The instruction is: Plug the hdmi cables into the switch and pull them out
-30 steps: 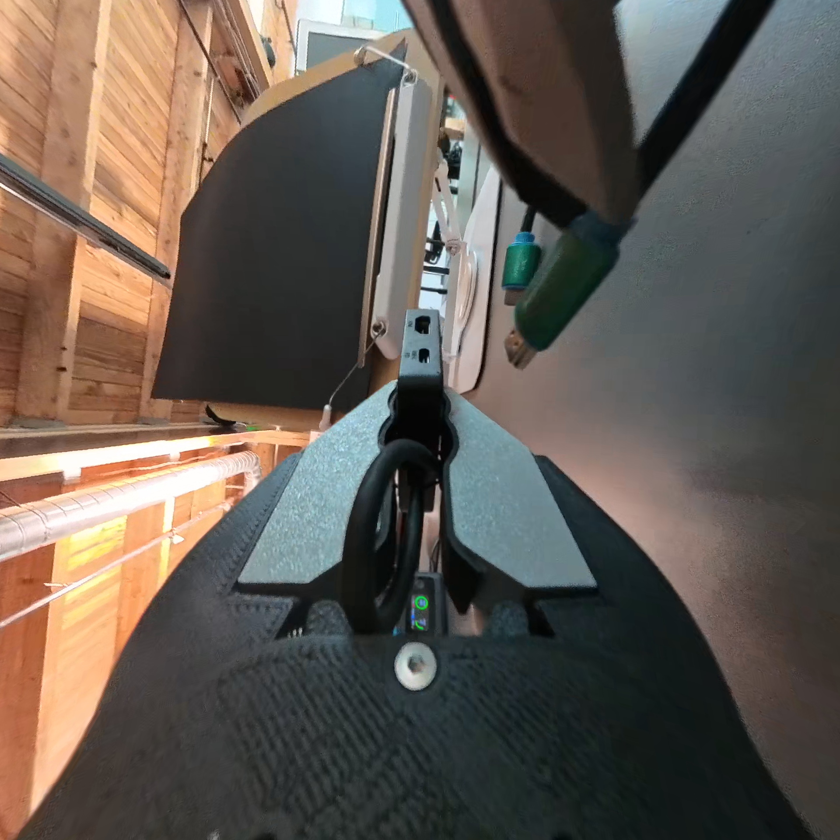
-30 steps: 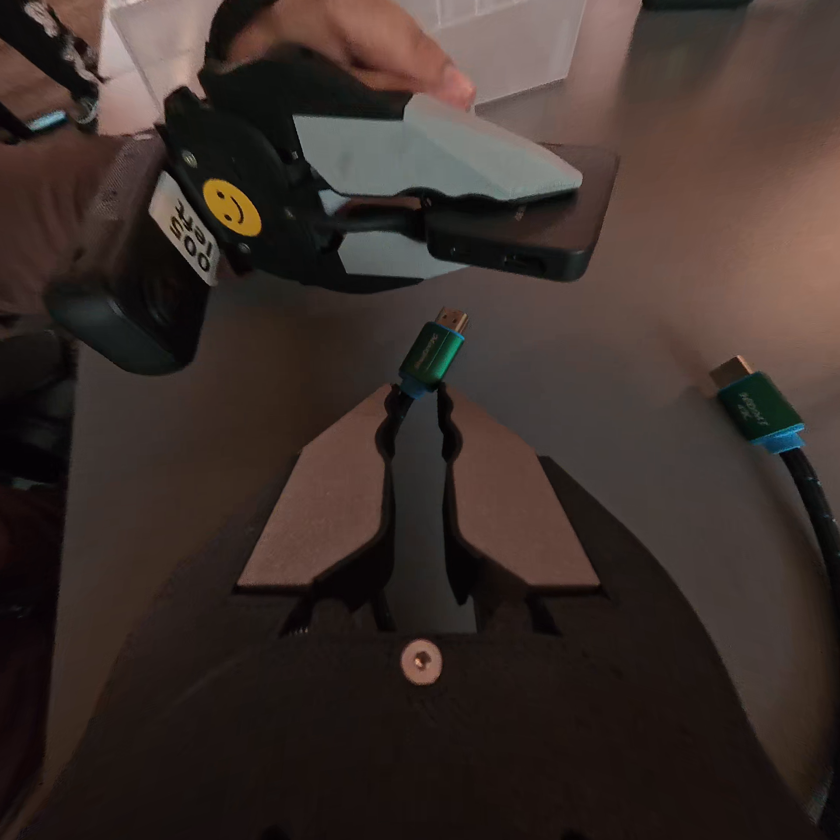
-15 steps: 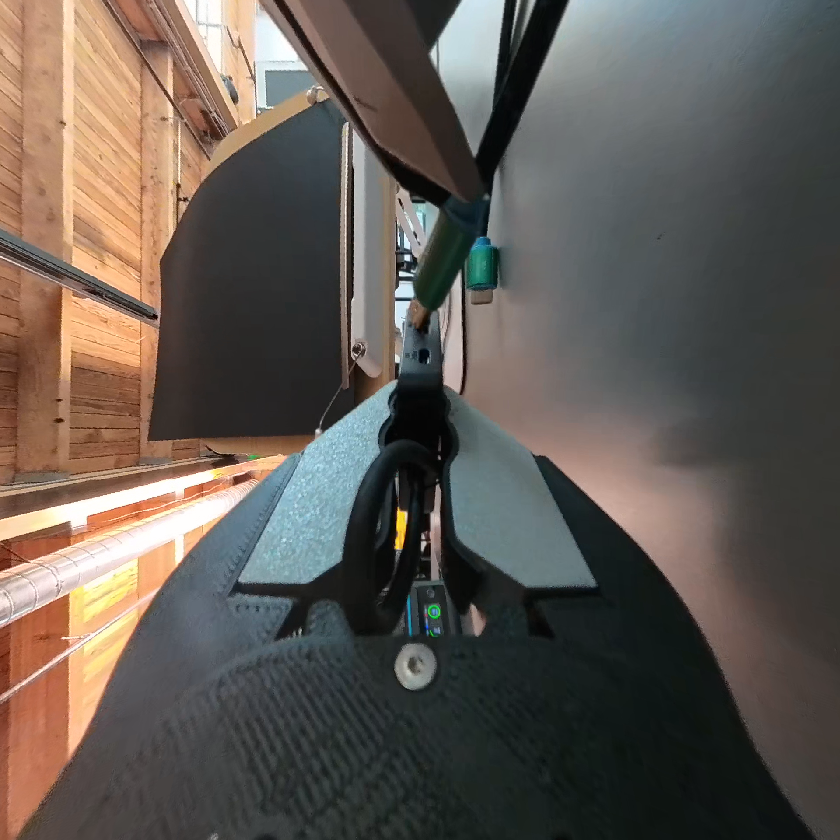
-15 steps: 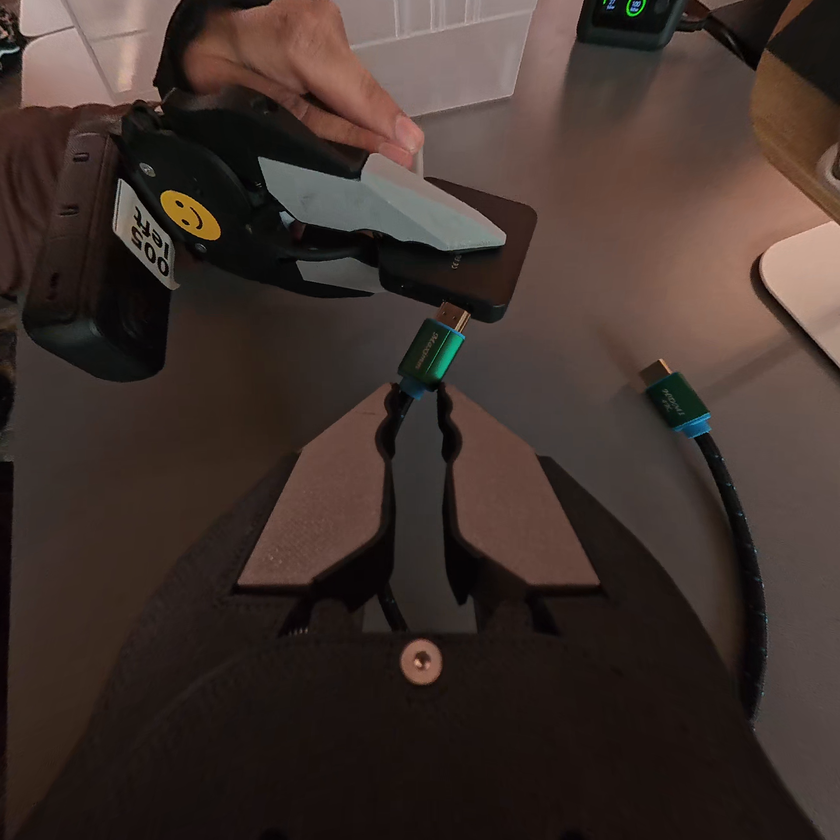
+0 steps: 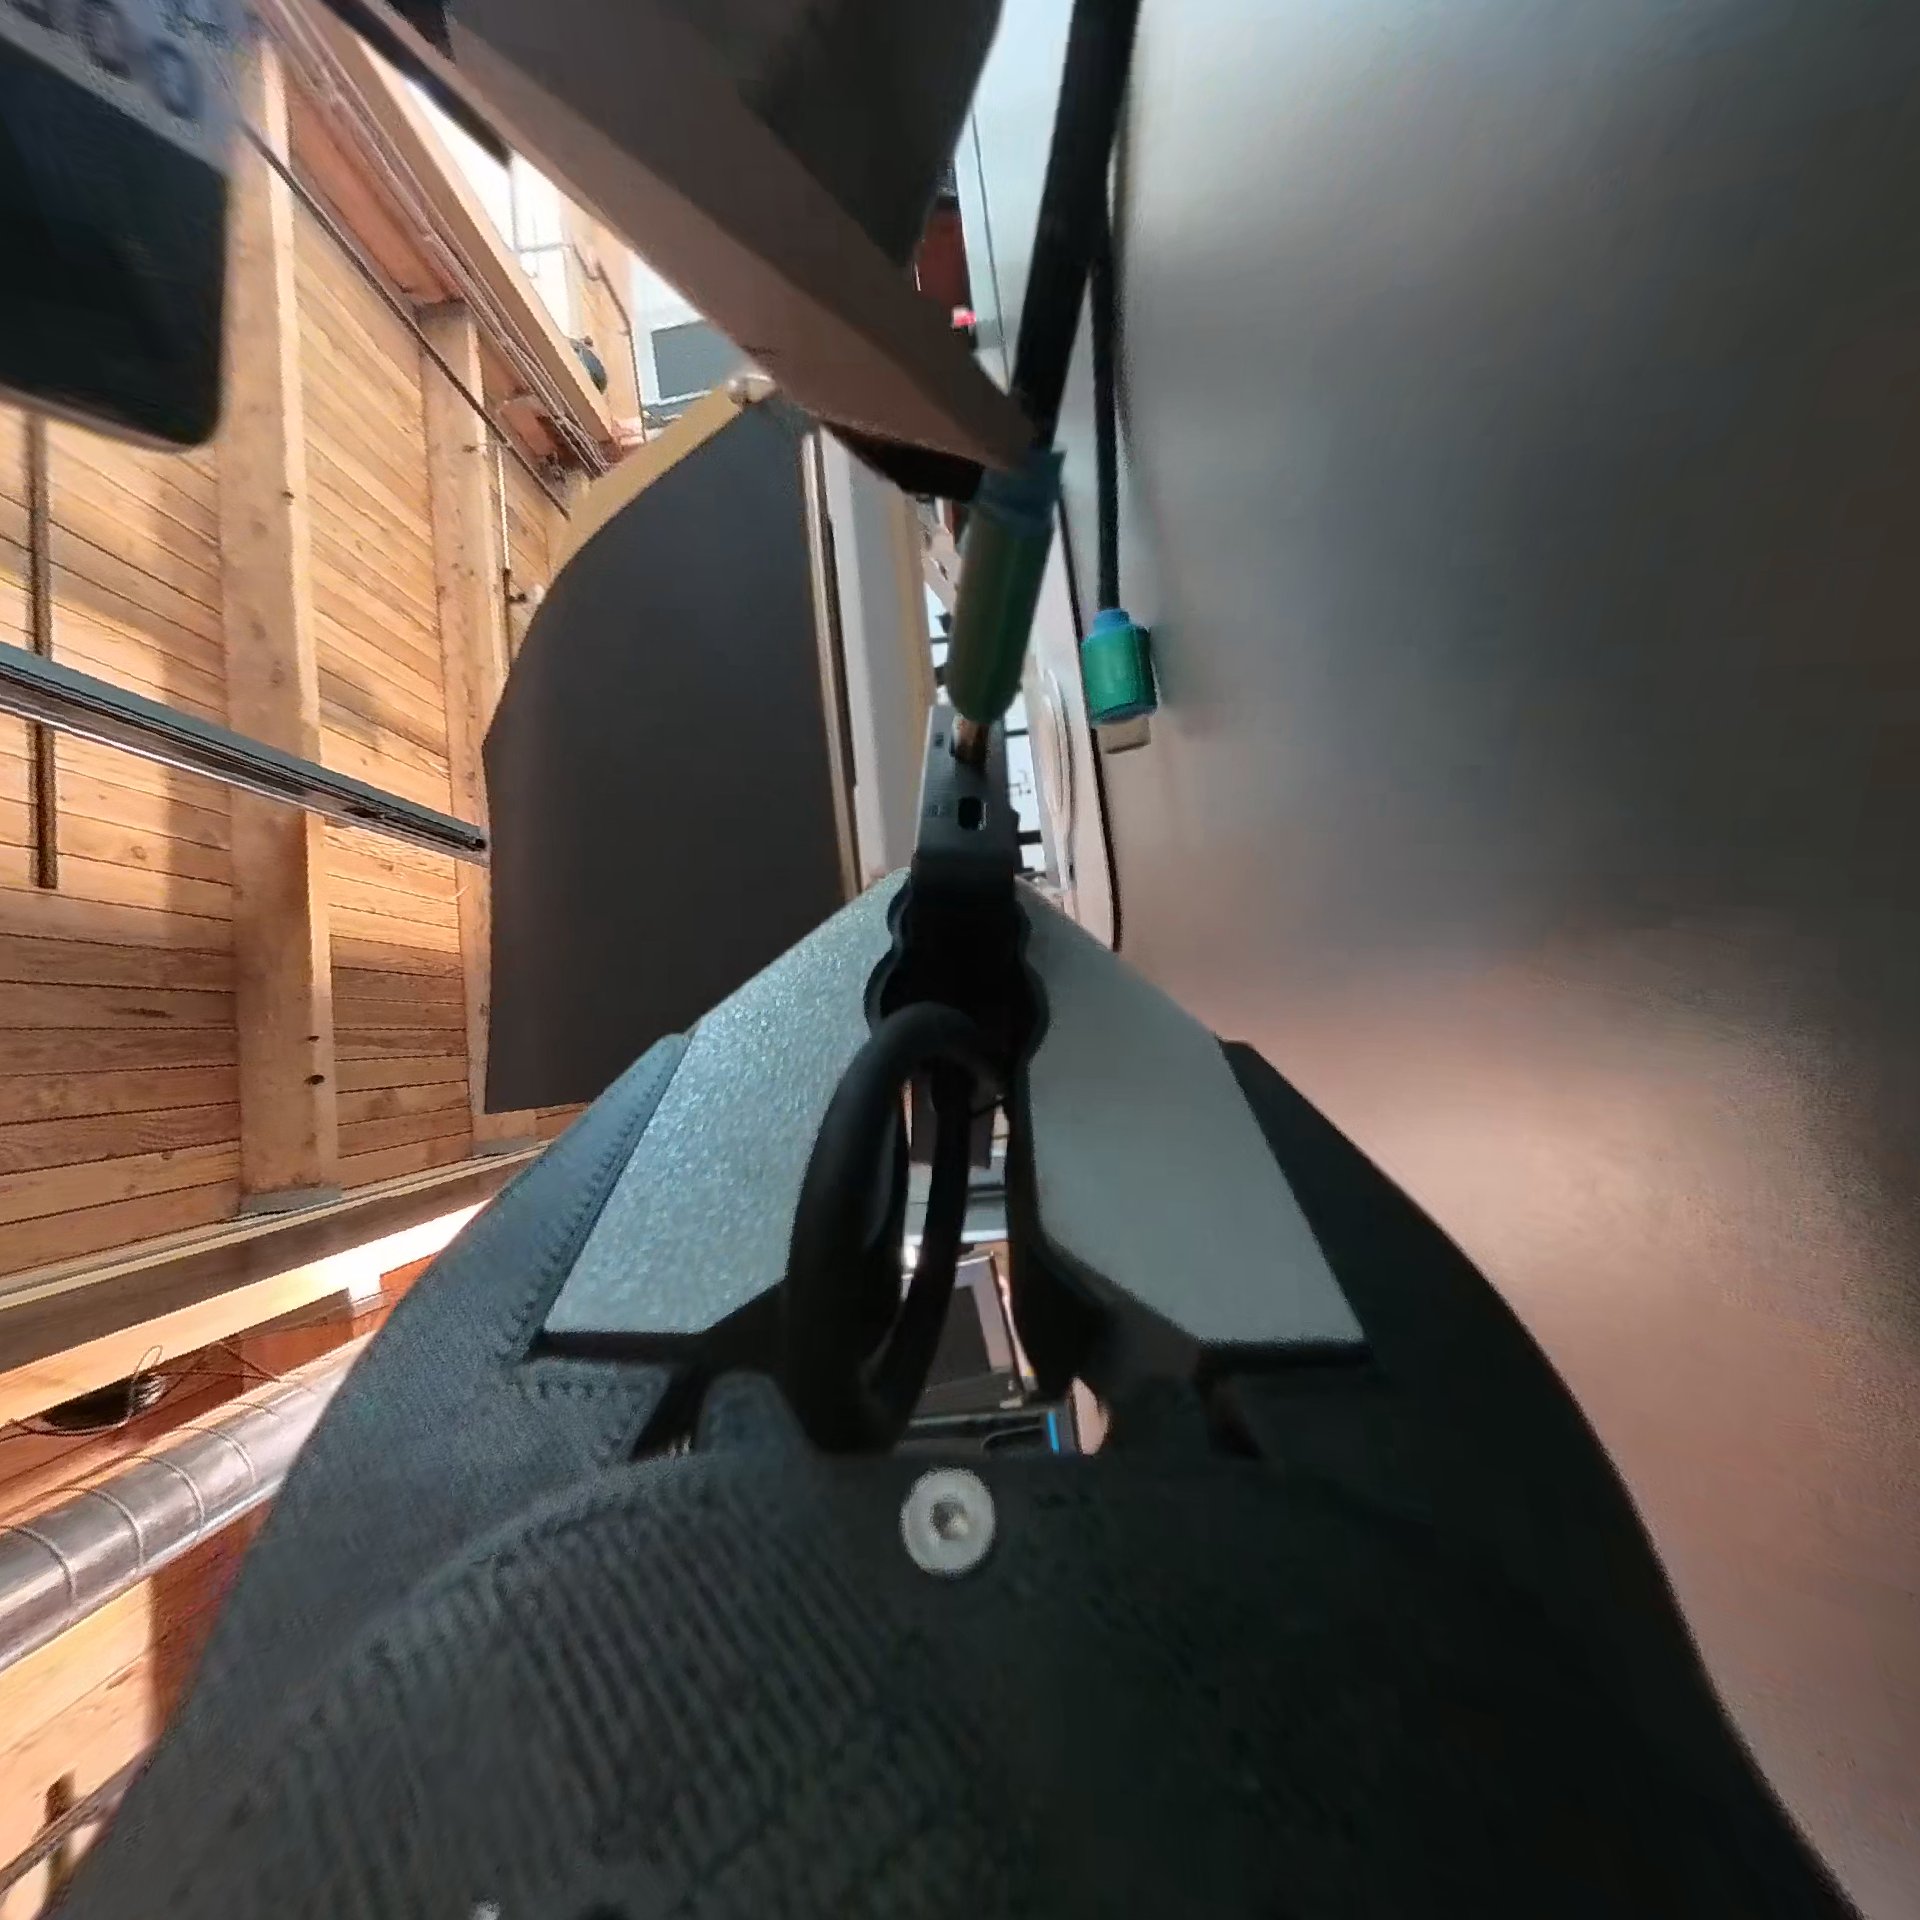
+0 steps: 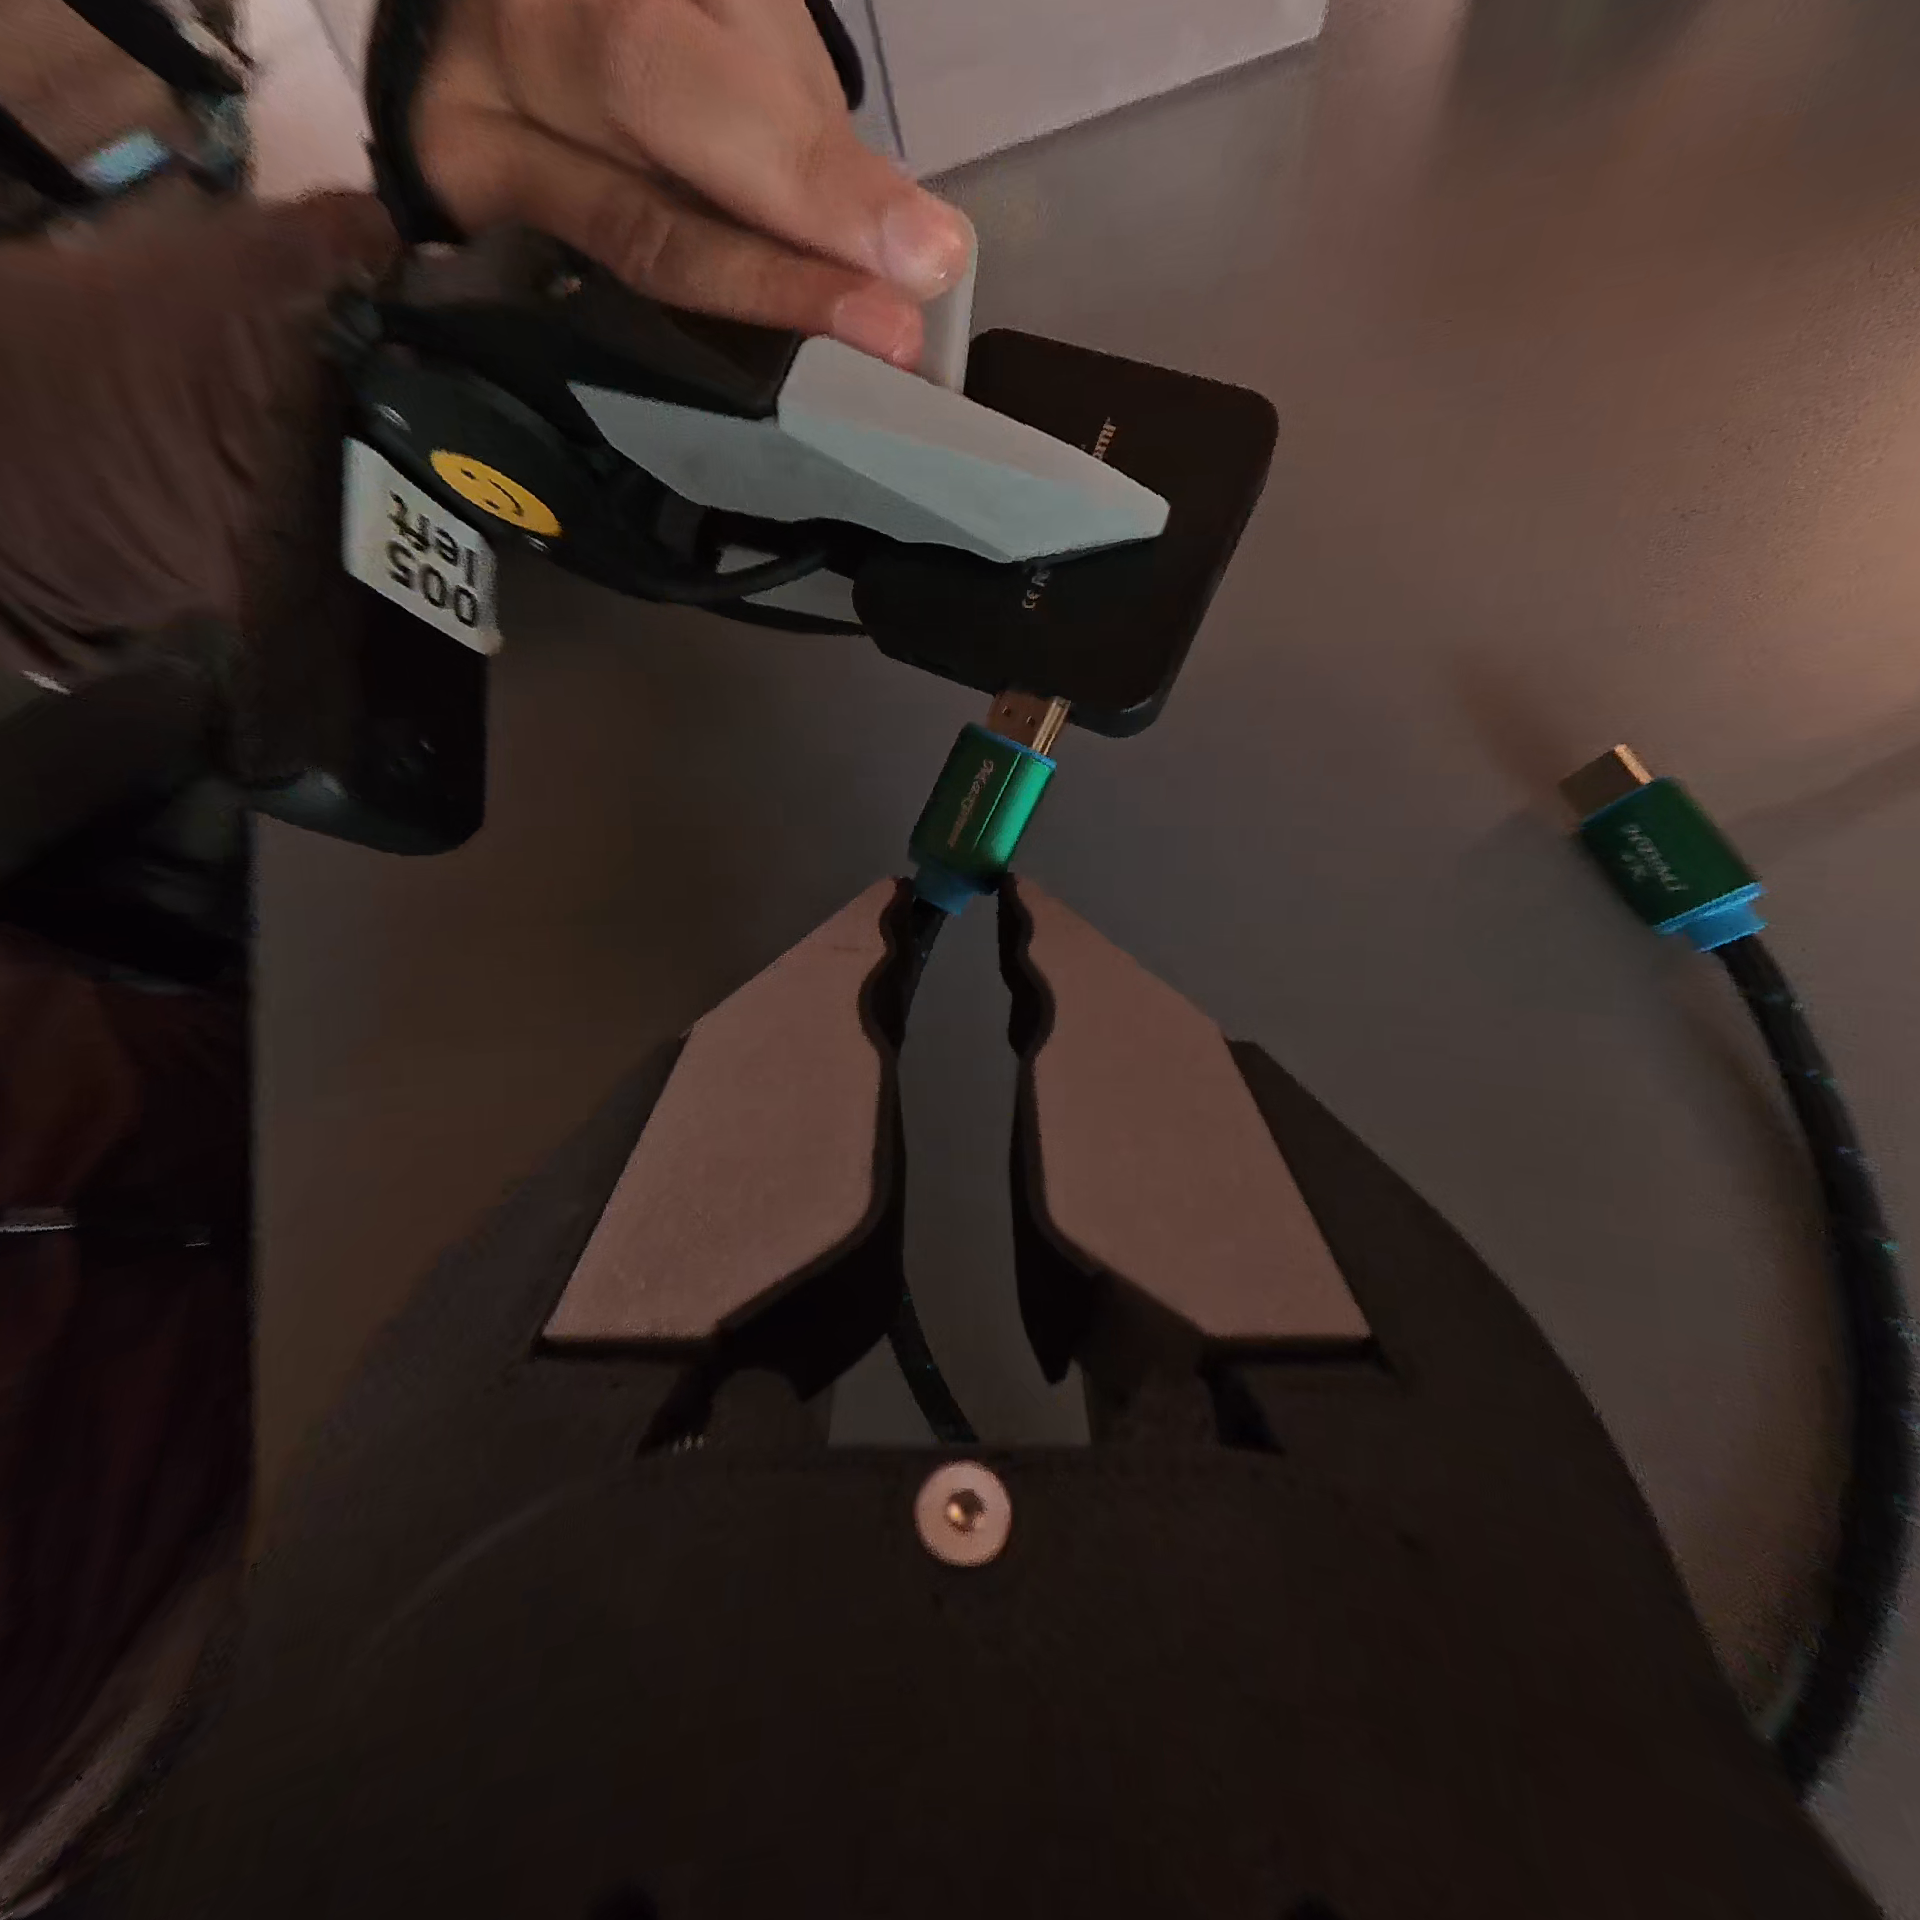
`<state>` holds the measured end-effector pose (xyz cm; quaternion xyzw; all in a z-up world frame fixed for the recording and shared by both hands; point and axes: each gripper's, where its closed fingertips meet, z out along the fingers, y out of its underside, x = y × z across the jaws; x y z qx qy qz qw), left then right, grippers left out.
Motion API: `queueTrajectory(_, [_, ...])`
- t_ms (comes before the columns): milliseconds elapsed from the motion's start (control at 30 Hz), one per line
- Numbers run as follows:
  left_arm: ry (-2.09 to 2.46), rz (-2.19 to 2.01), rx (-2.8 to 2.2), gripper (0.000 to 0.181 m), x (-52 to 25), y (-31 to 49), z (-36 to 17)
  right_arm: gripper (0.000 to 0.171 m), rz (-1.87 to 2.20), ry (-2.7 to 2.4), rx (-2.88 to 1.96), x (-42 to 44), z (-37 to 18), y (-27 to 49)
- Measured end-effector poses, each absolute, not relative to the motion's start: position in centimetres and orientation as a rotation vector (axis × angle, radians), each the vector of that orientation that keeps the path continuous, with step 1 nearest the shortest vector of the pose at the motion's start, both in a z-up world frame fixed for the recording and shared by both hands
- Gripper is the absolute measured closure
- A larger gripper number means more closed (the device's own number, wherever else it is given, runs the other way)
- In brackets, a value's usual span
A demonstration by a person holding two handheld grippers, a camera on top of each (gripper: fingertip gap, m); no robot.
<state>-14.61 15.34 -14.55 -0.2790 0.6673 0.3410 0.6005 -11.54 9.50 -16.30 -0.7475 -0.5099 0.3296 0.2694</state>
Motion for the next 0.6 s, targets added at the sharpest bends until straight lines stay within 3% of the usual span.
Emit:
queueTrajectory(133, [1.544,0.753,-0.642,0.169,-13.95,14.68,-14.43,0.16,1.067,-1.345,-2.03,-10.94,-15.8,9.02])
queueTrajectory(600, [1.563,0.746,-0.736,0.17,-14.16,14.53,-14.64,0.159,1.005,-1.386,-2.0,-11.13,-15.77,8.96])
